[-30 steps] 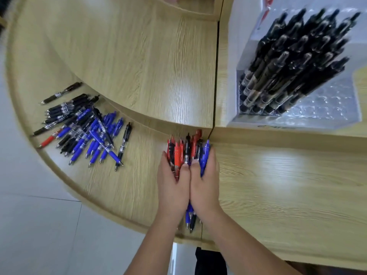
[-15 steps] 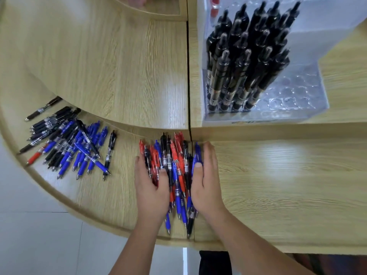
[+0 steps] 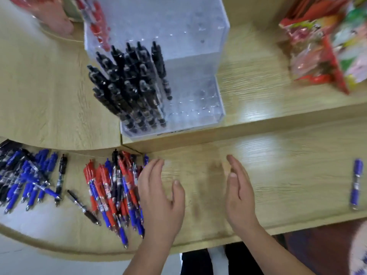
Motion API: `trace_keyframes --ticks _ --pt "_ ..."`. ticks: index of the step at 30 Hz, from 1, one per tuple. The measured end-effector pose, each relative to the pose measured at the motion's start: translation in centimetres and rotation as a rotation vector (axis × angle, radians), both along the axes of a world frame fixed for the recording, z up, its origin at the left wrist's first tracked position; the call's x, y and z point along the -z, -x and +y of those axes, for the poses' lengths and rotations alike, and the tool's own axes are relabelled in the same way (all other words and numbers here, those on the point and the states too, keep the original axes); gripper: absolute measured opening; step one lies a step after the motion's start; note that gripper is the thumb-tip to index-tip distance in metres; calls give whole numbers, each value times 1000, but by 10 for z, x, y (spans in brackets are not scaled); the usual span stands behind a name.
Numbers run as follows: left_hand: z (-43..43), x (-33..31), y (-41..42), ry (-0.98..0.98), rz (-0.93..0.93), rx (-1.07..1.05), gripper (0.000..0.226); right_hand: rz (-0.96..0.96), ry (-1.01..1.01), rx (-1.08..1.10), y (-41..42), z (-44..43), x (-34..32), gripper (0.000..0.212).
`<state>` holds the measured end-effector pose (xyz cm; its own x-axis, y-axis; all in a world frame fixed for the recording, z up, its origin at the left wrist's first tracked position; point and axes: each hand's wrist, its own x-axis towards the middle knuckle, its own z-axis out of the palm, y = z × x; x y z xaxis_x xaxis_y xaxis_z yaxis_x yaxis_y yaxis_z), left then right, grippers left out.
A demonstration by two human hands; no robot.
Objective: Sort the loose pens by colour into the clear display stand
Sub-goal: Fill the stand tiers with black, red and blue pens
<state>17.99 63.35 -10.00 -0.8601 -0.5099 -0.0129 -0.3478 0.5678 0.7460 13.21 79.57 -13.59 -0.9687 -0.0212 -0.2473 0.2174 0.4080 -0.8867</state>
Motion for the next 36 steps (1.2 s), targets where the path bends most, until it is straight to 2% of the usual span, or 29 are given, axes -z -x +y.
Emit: trace_keyframes --ticks 7,17,21,28,32,36 --pt "139 10 65 -201 -138 283 49 19 -52 268 16 129 -18 39" --pt "311 23 118 -261 -304 554 43 -27 -139 617 29 289 -4 36" --pt "362 29 125 -250 -352 608 44 -49 -206 623 32 327 2 36" --pt "413 44 134 -172 -454 540 44 -98 -213 675 30 371 8 33" --pt "432 50 143 45 -497 470 40 -121 -184 727 15 397 12 28" --pt "444 58 149 205 -543 513 25 -261 -233 947 -30 429 34 18"
